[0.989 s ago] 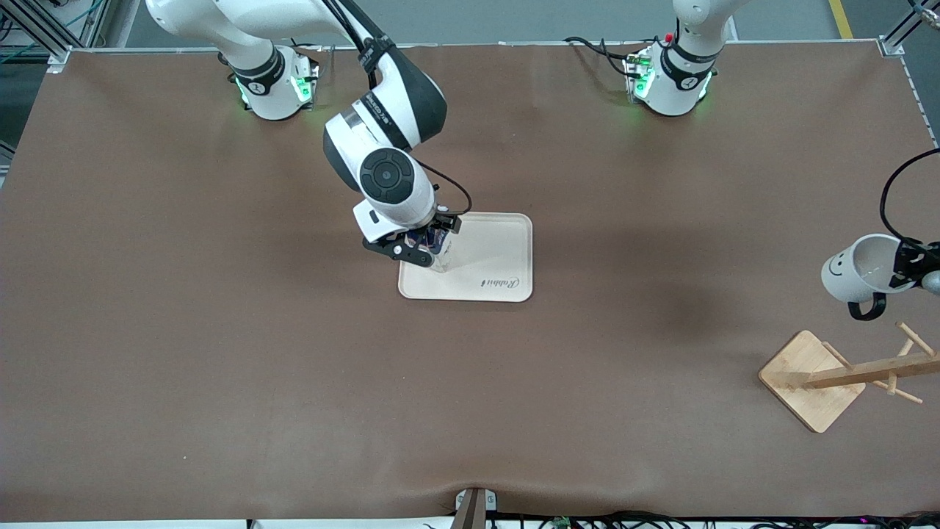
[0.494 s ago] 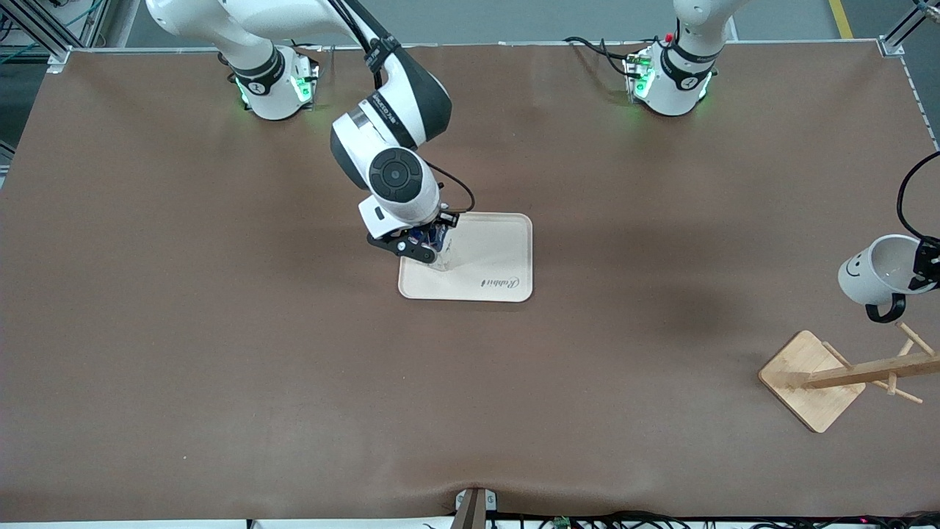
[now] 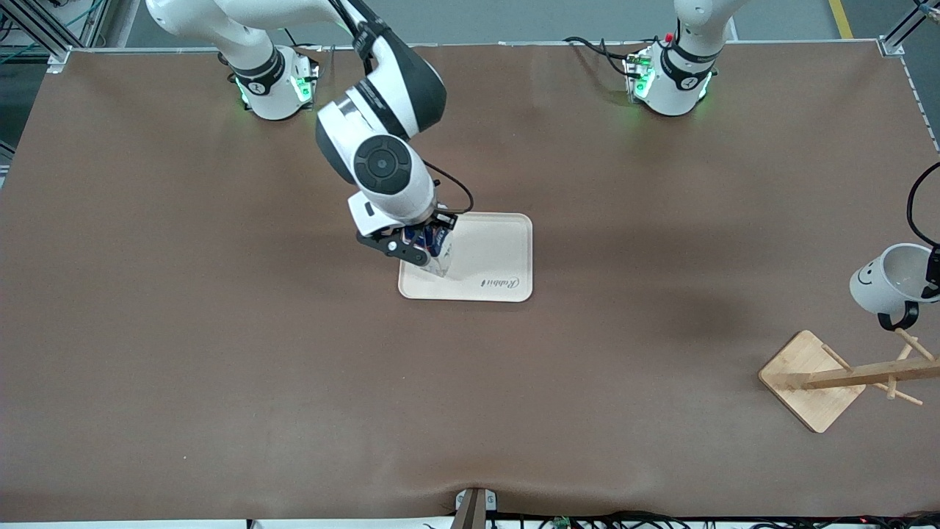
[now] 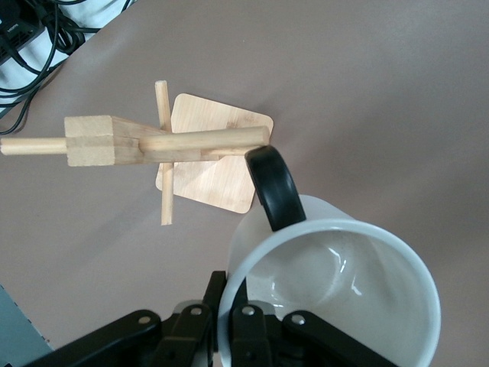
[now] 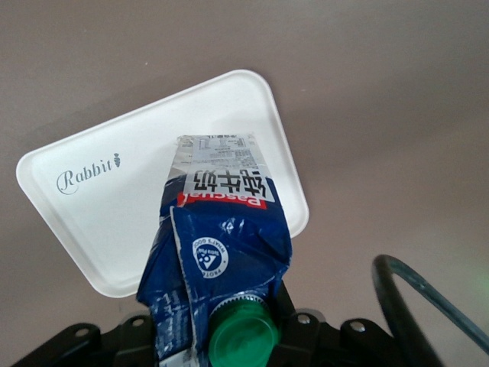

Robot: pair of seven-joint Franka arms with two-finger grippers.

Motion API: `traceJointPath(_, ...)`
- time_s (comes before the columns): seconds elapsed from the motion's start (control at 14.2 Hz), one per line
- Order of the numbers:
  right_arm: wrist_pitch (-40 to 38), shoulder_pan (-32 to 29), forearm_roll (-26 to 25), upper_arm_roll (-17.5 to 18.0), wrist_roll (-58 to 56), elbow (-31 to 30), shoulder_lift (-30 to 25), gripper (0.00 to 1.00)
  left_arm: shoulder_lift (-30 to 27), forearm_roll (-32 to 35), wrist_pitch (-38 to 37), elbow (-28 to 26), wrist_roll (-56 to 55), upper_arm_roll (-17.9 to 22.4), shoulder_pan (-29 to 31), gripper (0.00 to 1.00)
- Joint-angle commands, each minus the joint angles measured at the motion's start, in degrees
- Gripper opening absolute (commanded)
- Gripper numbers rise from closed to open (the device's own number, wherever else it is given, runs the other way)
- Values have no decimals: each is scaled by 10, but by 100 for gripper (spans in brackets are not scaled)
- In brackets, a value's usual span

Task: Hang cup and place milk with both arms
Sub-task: 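Carry the carton off the tray with the right gripper while the left nears the stand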

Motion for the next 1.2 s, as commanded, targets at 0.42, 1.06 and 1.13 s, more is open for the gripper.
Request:
traceJointPath(0.42, -182, -222, 0, 4, -279, 22, -58, 0, 2, -48, 11, 14, -31, -10, -2, 0)
traceJointPath(1.06, -18, -403, -107, 3, -614, -243, -172, 0, -3, -42, 1, 16, -31, -20, -6, 0)
traceJointPath(1.13, 2, -403, -135, 2, -614, -267, -183, 0, -3, -42, 0, 16, -31, -20, -7, 0)
